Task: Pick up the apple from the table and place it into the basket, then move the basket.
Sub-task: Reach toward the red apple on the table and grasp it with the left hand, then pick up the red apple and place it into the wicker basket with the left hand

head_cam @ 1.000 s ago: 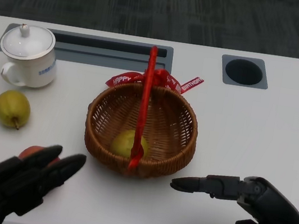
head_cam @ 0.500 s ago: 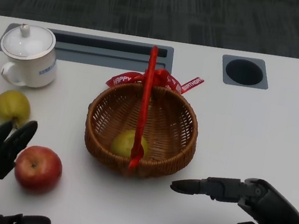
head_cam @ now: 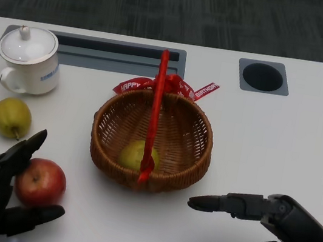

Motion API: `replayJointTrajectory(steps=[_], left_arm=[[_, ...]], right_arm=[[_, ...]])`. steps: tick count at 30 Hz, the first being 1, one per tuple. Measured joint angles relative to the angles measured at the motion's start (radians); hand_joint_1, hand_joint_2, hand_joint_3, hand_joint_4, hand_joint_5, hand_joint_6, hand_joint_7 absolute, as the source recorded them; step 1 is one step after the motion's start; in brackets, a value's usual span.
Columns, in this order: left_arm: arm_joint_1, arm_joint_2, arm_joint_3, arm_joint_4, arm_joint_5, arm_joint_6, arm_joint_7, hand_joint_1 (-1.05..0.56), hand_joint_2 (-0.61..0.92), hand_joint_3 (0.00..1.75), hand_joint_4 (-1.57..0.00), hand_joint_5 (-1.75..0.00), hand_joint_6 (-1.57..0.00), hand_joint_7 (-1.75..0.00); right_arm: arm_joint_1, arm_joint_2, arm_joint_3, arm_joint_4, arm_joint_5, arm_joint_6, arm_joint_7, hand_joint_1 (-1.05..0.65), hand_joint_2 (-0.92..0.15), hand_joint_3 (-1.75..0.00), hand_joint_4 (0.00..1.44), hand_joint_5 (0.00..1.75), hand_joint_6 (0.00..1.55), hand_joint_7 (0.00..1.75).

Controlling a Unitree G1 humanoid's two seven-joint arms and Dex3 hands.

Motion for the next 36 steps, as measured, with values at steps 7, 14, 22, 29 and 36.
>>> replayJointTrajectory(steps=[7,14,22,29,36], left_arm=[[-0.149,0.008,-0.065,0.229,-0.034,0.052,0.067,-0.6,0.7,0.0,-0.52,-0.04,-0.49,-0.03],[-0.181,-0.007,-0.09,0.292,-0.134,0.018,0.06,-0.29,0.73,0.01,-0.94,-0.08,-0.81,-0.06],[-0.16,-0.042,-0.092,0.255,-0.243,0.003,0.026,-0.22,0.82,0.01,-1.23,-0.05,-1.11,-0.04],[-0.072,-0.08,-0.082,0.07,-0.319,-0.035,-0.049,-0.24,0.84,0.01,-1.2,-0.03,-1.09,-0.01],[0.018,-0.058,-0.057,-0.144,-0.279,-0.042,-0.056,-0.22,0.84,0.0,-1.21,-0.02,-1.09,-0.01]], right_arm=[[0.002,-0.002,0.0,-0.014,0.009,0.001,0.001,-0.46,-0.83,0.0,0.64,0.0,0.6,0.0],[0.018,-0.007,0.0,-0.039,0.01,0.008,0.0,-0.47,-0.84,0.0,0.64,0.0,0.6,0.0],[0.02,-0.007,-0.001,-0.039,0.01,0.01,-0.003,-0.48,-0.86,-0.01,0.65,0.0,0.61,0.0],[0.022,0.001,0.0,-0.035,0.009,0.007,-0.006,-0.48,-0.87,0.0,0.66,0.0,0.61,0.0],[0.02,0.005,0.0,-0.026,0.01,-0.001,-0.007,-0.48,-0.88,0.0,0.67,0.01,0.62,0.0]])
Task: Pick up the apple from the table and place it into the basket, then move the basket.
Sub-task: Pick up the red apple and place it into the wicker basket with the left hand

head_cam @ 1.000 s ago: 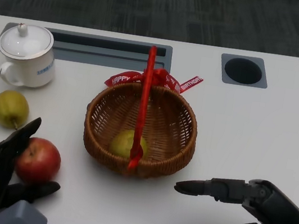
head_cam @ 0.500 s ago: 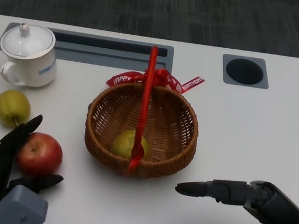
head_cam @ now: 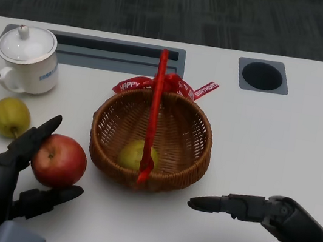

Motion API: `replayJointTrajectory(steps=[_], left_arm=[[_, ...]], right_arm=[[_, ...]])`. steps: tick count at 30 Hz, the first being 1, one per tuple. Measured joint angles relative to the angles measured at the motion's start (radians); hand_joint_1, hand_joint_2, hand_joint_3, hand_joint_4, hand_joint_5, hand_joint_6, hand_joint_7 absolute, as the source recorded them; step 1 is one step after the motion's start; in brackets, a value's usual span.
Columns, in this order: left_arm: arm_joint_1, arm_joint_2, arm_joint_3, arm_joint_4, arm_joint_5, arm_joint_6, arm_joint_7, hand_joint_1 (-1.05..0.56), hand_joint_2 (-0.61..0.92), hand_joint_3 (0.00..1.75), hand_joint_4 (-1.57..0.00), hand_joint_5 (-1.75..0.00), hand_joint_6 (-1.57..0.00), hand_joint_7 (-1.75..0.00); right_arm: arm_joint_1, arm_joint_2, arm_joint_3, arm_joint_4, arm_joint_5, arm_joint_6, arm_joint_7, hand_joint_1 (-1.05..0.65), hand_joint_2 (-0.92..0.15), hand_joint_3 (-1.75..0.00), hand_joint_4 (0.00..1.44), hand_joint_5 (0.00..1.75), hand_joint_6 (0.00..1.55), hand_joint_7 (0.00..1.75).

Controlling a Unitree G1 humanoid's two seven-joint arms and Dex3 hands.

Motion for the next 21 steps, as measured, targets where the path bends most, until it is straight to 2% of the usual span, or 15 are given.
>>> replayJointTrajectory(steps=[5,11,16,21], left_arm=[[0.102,0.014,0.027,-0.262,0.052,0.051,-0.014,-0.24,0.83,0.0,-1.24,-0.03,-1.1,-0.01],[0.215,0.041,0.072,-0.589,0.049,0.187,-0.114,-0.2,0.82,0.0,-1.24,-0.03,-1.11,-0.01],[0.232,0.04,0.093,-0.734,0.039,0.243,-0.161,-0.19,0.81,0.0,-1.26,-0.03,-1.12,-0.01],[0.217,0.039,0.094,-0.778,0.024,0.281,-0.211,-0.21,0.82,0.0,-1.26,-0.03,-1.12,-0.01]], right_arm=[[-0.004,0.003,0.001,0.011,0.001,-0.002,0.0,-0.49,-0.89,0.0,0.67,0.0,0.62,0.0],[-0.008,0.006,0.001,0.018,0.004,-0.003,0.007,-0.47,-0.89,0.0,0.67,0.0,0.62,0.0],[-0.015,0.019,0.002,0.036,0.007,-0.01,0.019,-0.47,-0.89,0.0,0.67,0.0,0.62,0.0],[-0.016,0.022,0.002,0.044,0.007,-0.021,0.026,-0.48,-0.9,0.0,0.68,0.0,0.62,0.0]])
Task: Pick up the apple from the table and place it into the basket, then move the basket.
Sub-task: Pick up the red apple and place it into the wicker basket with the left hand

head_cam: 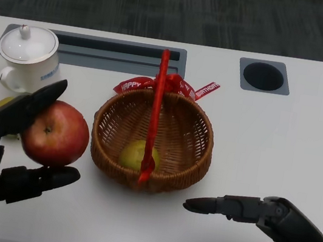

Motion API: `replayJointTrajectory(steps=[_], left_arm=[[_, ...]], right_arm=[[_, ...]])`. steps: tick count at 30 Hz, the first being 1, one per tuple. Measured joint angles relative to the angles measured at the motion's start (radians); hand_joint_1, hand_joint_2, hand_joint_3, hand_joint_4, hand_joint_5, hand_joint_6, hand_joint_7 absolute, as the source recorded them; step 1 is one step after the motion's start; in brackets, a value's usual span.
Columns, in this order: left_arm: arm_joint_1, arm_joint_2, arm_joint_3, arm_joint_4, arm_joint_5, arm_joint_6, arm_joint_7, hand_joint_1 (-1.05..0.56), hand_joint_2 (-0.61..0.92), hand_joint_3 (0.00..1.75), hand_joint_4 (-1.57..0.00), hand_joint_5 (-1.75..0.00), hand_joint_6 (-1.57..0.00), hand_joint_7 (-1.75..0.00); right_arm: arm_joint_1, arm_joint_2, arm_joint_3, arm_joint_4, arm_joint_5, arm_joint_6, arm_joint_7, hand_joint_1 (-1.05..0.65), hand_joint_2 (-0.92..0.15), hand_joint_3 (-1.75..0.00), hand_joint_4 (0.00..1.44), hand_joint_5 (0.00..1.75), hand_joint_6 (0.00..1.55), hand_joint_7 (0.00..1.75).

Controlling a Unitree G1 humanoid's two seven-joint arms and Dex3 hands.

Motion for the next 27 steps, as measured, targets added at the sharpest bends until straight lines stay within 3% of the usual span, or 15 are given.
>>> replayJointTrajectory(steps=[7,12,18,27], left_arm=[[-0.11,-0.005,-0.022,-0.002,-0.031,0.079,-0.073,-0.22,0.83,0.0,-1.24,-0.01,-1.1,0.0],[-0.22,-0.011,-0.052,0.081,-0.057,0.101,-0.113,-0.22,0.82,0.0,-1.26,-0.02,-1.11,-0.01],[-0.353,-0.013,-0.082,0.238,-0.063,0.109,-0.128,-0.24,0.82,0.0,-1.27,-0.02,-1.1,0.0],[-0.539,-0.026,-0.135,0.606,-0.091,0.027,-0.159,-0.24,0.81,0.0,-1.29,-0.02,-1.12,-0.01]], right_arm=[[-0.001,0.006,0.001,0.009,0.0,-0.006,0.005,-0.47,-0.9,0.0,0.68,0.0,0.62,0.0],[0.001,0.008,0.001,0.009,-0.001,-0.009,0.007,-0.47,-0.9,0.0,0.69,0.0,0.63,0.0],[0.012,0.008,0.001,0.005,-0.003,-0.012,0.005,-0.46,-0.9,0.0,0.69,0.0,0.63,0.0],[0.035,0.013,0.001,-0.014,-0.012,-0.016,-0.016,-0.46,-0.91,0.0,0.7,0.0,0.64,0.0]])
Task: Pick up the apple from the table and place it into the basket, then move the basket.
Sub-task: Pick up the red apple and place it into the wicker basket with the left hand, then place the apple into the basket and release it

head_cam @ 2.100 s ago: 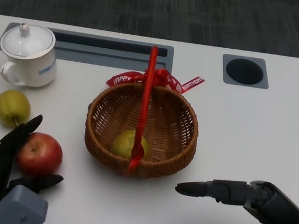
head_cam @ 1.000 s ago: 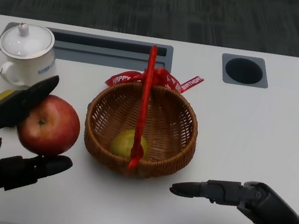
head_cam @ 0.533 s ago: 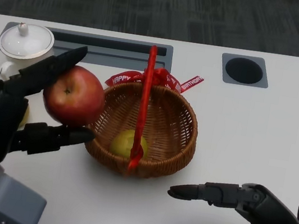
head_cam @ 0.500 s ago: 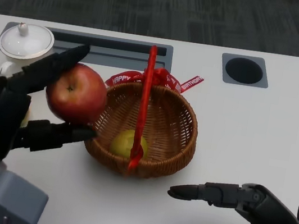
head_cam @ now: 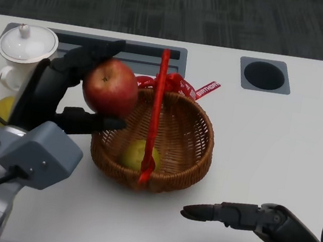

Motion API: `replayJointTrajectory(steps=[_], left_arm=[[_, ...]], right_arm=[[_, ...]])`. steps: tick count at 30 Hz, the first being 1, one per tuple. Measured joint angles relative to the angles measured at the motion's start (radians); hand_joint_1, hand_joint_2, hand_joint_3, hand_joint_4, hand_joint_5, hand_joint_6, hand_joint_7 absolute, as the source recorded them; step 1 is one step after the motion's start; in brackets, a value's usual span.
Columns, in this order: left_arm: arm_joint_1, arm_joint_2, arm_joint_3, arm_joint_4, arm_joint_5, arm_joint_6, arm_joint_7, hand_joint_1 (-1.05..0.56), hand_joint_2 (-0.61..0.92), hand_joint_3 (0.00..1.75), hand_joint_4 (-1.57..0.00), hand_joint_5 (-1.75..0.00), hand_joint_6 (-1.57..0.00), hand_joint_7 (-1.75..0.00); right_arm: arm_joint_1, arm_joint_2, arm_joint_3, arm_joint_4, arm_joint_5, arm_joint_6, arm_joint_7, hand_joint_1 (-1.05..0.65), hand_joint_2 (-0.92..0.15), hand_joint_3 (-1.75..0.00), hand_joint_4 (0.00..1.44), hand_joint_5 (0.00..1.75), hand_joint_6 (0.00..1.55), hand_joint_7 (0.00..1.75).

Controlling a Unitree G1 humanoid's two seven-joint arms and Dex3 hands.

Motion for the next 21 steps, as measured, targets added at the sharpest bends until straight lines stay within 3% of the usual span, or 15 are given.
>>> replayJointTrajectory(steps=[7,10,16,21], left_arm=[[-0.115,-0.027,-0.045,0.26,0.026,-0.101,0.014,-0.23,0.81,0.0,-1.27,0.0,-1.11,0.0],[-0.138,-0.042,-0.061,0.327,0.041,-0.113,0.028,-0.25,0.82,0.0,-1.18,0.0,-1.04,0.0],[-0.161,-0.058,-0.087,0.373,0.074,-0.1,0.033,-0.5,0.8,0.0,-0.47,0.0,-0.55,0.0],[-0.167,-0.046,-0.102,0.375,0.093,-0.08,0.037,-0.69,0.81,0.0,-0.23,0.0,-0.34,0.0]], right_arm=[[0.018,0.0,0.001,-0.017,-0.013,0.0,-0.025,-0.45,-0.92,0.0,0.69,0.0,0.64,0.0],[0.02,0.0,0.001,-0.02,-0.017,0.0,-0.034,-0.45,-0.92,-0.01,0.69,0.0,0.64,0.0],[0.022,-0.001,0.002,-0.024,-0.018,0.0,-0.039,-0.45,-0.92,-0.01,0.69,0.0,0.64,0.0],[0.023,-0.001,0.002,-0.026,-0.018,0.0,-0.039,-0.46,-0.92,-0.01,0.69,0.0,0.64,0.0]])
